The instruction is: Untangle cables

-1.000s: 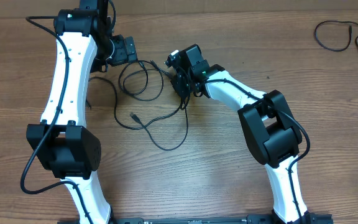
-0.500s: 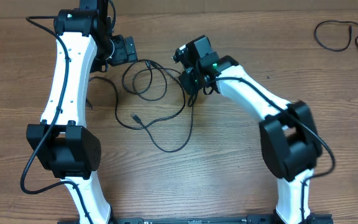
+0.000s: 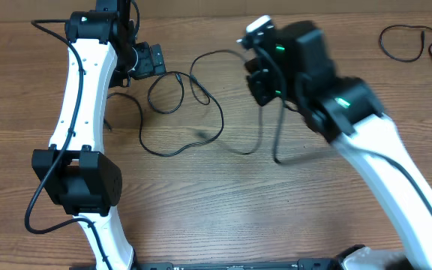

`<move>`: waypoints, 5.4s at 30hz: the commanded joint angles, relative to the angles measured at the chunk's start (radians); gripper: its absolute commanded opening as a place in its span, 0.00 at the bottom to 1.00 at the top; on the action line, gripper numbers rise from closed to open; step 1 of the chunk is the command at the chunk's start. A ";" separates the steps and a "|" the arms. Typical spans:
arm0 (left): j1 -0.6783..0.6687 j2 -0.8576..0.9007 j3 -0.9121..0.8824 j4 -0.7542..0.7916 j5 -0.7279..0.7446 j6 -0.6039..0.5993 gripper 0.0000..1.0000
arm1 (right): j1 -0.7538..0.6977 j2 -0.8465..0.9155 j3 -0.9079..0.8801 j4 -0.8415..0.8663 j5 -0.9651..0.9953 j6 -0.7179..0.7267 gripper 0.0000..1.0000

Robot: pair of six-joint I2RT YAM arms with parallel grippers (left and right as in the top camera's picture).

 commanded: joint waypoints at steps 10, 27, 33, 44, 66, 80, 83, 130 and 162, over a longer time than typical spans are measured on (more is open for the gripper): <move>-0.006 -0.013 0.018 0.002 0.006 -0.014 1.00 | -0.008 -0.436 -0.001 0.070 0.284 -0.002 0.04; -0.006 -0.013 0.018 0.002 0.006 -0.014 1.00 | -0.219 -0.270 -0.002 -0.043 0.661 0.001 0.04; -0.006 -0.013 0.018 0.002 0.006 -0.013 1.00 | -0.451 -0.130 -0.002 -0.044 0.470 0.023 0.04; -0.006 -0.013 0.018 0.002 0.006 -0.014 1.00 | -0.738 0.018 -0.002 0.018 0.171 0.060 0.04; -0.006 -0.013 0.018 0.002 0.006 -0.014 1.00 | -1.172 0.392 -0.002 0.266 -0.014 0.138 0.04; -0.006 -0.013 0.018 0.002 0.006 -0.014 1.00 | -1.356 0.638 -0.002 0.521 -0.027 0.135 0.04; -0.006 -0.013 0.018 0.002 0.006 -0.014 1.00 | -1.381 0.668 -0.002 0.569 -0.072 0.135 0.04; -0.006 -0.013 0.018 0.002 0.006 -0.014 1.00 | -0.940 0.463 -0.002 -0.351 -0.027 0.079 1.00; -0.006 -0.013 0.018 0.002 0.006 -0.014 1.00 | -0.950 -0.283 -0.716 -0.196 -0.006 0.463 1.00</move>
